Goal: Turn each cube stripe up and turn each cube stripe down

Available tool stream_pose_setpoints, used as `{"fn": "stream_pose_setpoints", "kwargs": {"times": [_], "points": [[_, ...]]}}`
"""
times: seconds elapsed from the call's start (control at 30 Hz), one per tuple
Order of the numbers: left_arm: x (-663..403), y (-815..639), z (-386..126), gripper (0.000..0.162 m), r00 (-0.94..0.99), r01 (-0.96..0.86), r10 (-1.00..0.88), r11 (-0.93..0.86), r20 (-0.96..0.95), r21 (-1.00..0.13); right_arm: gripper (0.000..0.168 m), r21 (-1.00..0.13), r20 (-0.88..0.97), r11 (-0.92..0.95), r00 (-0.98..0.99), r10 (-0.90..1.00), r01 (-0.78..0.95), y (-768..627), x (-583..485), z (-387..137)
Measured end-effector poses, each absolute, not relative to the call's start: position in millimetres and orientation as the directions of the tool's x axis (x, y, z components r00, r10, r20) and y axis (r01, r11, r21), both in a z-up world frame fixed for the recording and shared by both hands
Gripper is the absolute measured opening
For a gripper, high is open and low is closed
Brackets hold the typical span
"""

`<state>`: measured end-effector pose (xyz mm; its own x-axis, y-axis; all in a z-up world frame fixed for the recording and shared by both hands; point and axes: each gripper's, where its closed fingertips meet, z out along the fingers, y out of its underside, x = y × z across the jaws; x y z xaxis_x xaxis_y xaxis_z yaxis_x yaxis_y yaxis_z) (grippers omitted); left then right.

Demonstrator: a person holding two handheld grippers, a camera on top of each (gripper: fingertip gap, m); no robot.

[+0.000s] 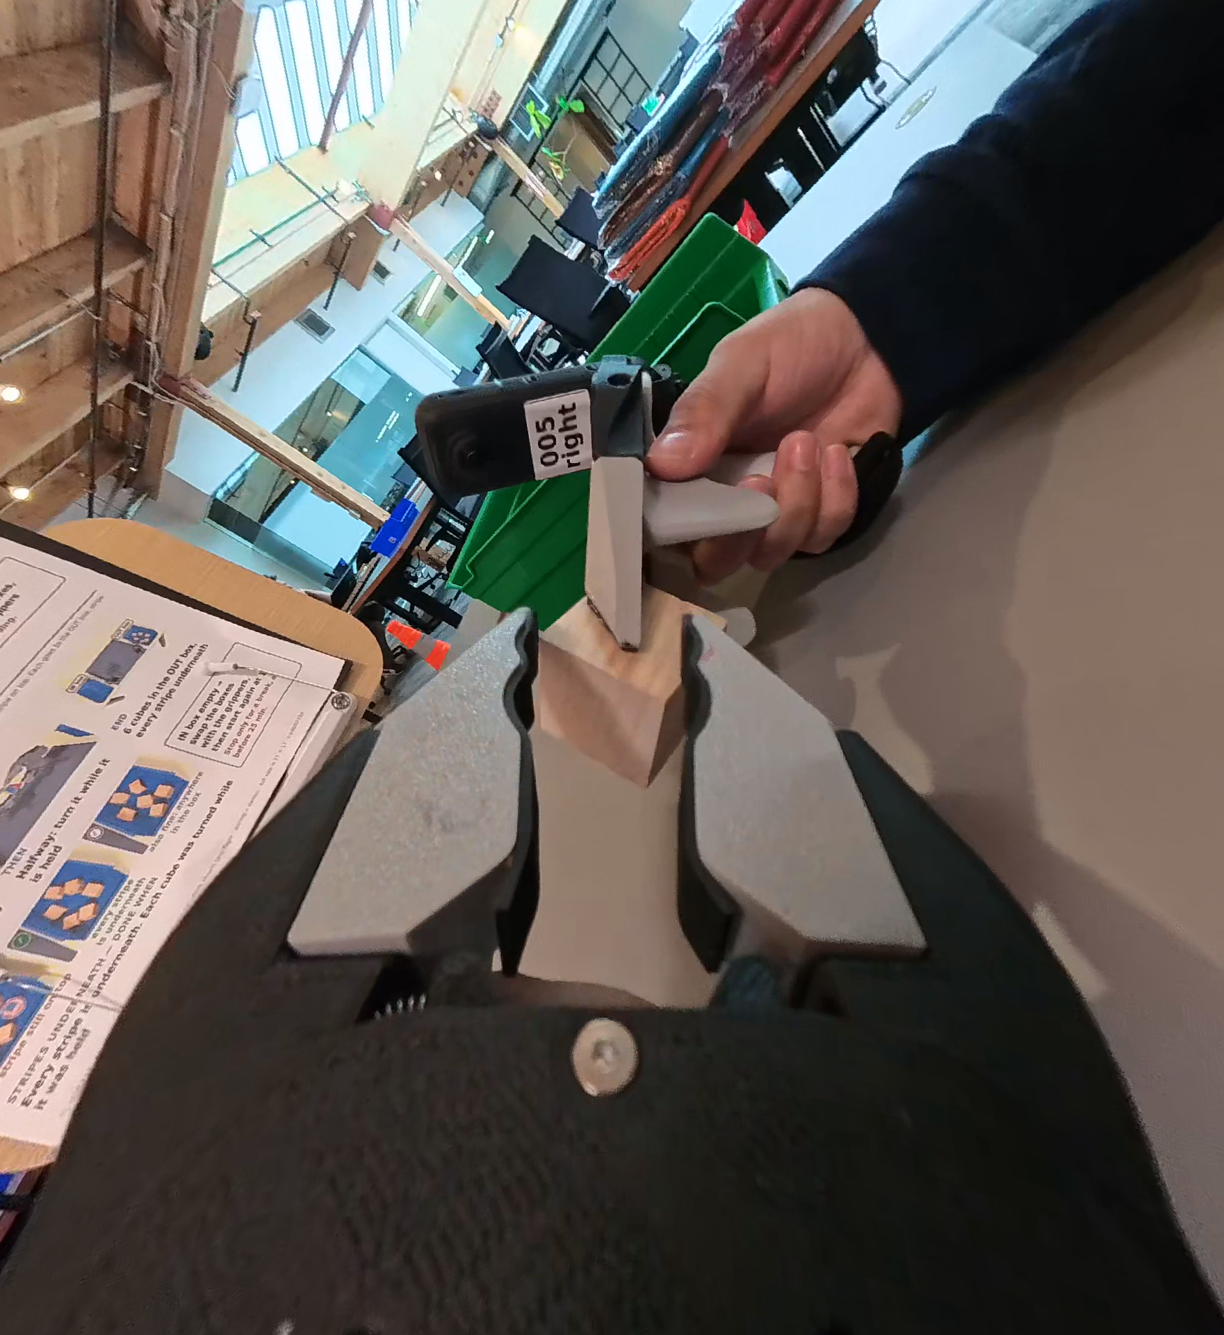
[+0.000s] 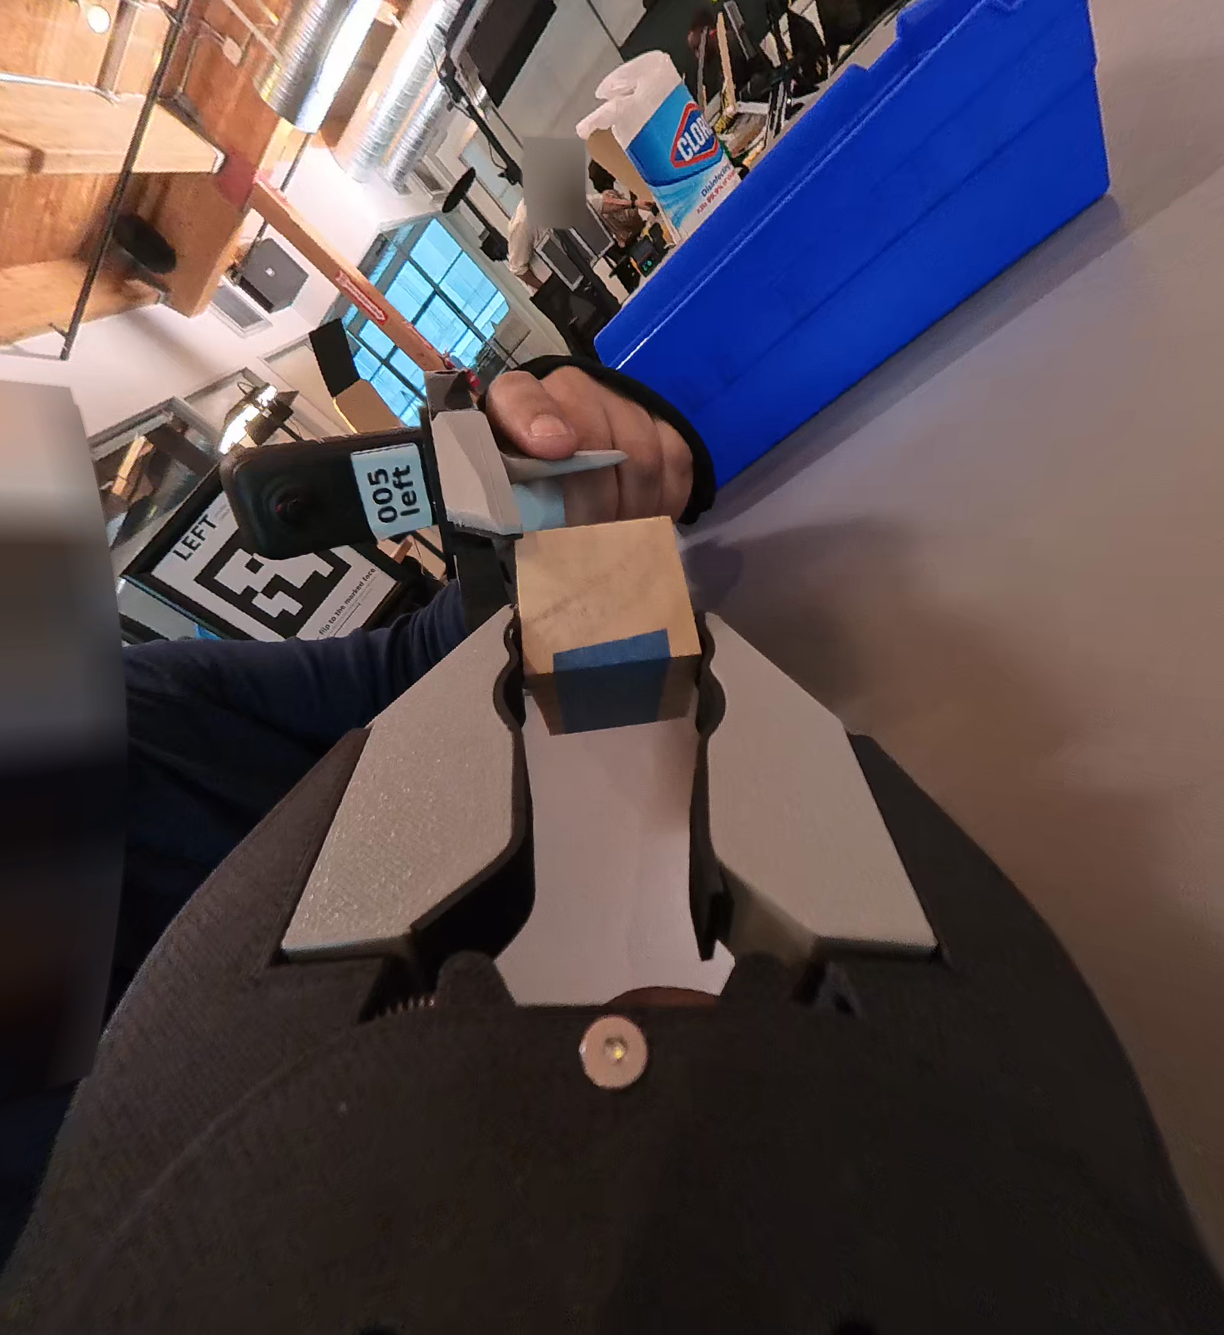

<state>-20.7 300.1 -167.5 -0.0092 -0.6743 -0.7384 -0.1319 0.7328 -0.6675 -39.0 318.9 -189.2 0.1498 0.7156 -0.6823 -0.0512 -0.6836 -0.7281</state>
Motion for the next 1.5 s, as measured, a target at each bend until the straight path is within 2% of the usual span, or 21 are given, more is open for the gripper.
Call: {"fn": "stream_pose_setpoints", "kwargs": {"times": [0.13,0.23,0.3,0.37,0.43,0.5,0.6,0.77,1.0,1.33,1.5], "points": [[-24.2,298.8,-172.9,0.044,-0.044,-0.146,-0.697,0.713,-0.716,-0.685,0.044,-0.722,-0.687,-0.692,0.153,0.711,-0.022,316.4,-39.9,-194.1],[-26.0,298.3,-186.2,0.063,-0.1,-0.19,-0.715,0.696,-0.692,-0.692,0.044,-0.714,-0.692,-0.7,0.143,0.708,0.014,311.2,-43.3,-197.8],[-26.5,299.8,-198.1,0.065,-0.133,-0.232,-0.704,0.706,-0.697,-0.669,0.044,-0.706,-0.7,-0.707,0.126,0.703,0.024,308.1,-44.7,-197.5],[-24.7,300.4,-202.2,0.061,-0.135,-0.241,-0.691,0.718,-0.711,-0.652,0.044,-0.699,-0.706,-0.714,0.119,0.698,0.045,304.6,-46.0,-199.8],[-22.1,297.8,-201.1,0.048,-0.131,-0.226,-0.675,0.733,-0.726,-0.641,0.044,-0.691,-0.71,-0.72,0.126,0.693,0.066,302.9,-47.8,-204.3],[-19.9,295.5,-202.4,0.045,-0.141,-0.224,-0.658,0.749,-0.739,-0.624,0.044,-0.688,-0.711,-0.722,0.13,0.691,0.073,302.5,-48.9,-206.2],[-18.1,297.3,-202.4,0.045,-0.147,-0.238,-0.639,0.763,-0.755,-0.601,0.044,-0.692,-0.707,-0.719,0.139,0.694,0.066,304.3,-47.2,-205.6],[-16.4,297.1,-184.0,0.045,-0.08,-0.185,-0.639,0.764,-0.765,-0.618,0.043,-0.696,-0.717,-0.718,0.054,0.694,-0.021,304.5,-43.3,-183.2],[-15.6,302.4,-168.1,0.044,0.014,-0.142,-0.642,0.758,-0.767,-0.637,0.044,-0.71,-0.704,-0.702,0.023,0.71,-0.056,303.5,-43.8,-173.2],[-8.0,313.6,-151.1,0.045,0.205,-0.104,-0.62,0.756,-0.757,-0.647,0.042,-0.773,-0.632,-0.606,0.139,0.762,-0.191,319.5,-35.6,-154.4],[-9.6,314.6,-152.5,0.044,0.199,-0.078,-0.646,0.74,-0.737,-0.669,0.042,-0.779,-0.626,-0.598,0.18,0.759,-0.189,320.9,-37.2,-156.1]]}}
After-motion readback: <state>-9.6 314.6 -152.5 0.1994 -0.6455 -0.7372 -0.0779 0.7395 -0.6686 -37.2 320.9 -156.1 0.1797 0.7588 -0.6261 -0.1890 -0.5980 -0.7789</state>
